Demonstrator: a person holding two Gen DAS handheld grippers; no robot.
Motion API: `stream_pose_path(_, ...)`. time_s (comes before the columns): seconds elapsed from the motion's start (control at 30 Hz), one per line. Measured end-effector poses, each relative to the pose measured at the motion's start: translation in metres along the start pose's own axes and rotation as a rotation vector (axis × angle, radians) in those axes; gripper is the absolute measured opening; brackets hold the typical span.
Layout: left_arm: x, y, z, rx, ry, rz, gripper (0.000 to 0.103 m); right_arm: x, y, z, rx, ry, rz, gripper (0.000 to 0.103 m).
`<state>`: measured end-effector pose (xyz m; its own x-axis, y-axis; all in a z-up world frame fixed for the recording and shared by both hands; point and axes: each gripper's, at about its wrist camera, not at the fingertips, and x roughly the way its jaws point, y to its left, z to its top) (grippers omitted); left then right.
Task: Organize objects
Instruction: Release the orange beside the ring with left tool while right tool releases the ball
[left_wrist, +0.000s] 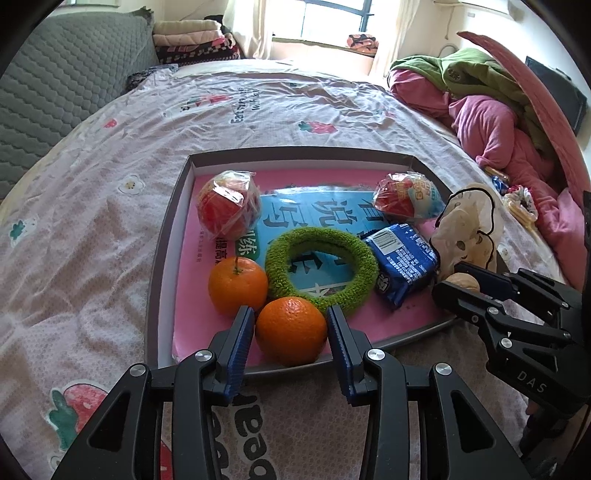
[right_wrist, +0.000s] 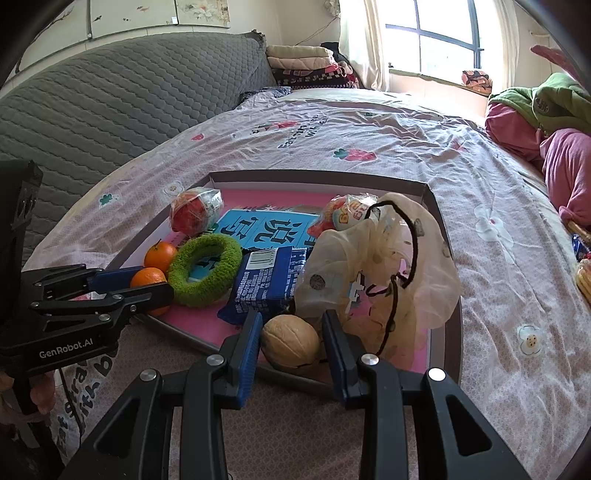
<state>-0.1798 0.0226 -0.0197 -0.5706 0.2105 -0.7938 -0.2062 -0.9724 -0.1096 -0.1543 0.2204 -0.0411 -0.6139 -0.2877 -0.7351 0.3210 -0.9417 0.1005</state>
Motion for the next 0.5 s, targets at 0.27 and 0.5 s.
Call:
stream_pose_path(0.27,-0.007,0.001,-0.002,0.017,-0.012,0.02,0.042,-0.001,0.004,0.0,-0.025,-0.003,-0.022,0.034)
stream_pose_path(0.5,-0.013,0.001,-0.002,0.017,-0.018,0.023,0.042,-0.001,0.004,0.0,-0.022,-0.003,-0.022,0.034)
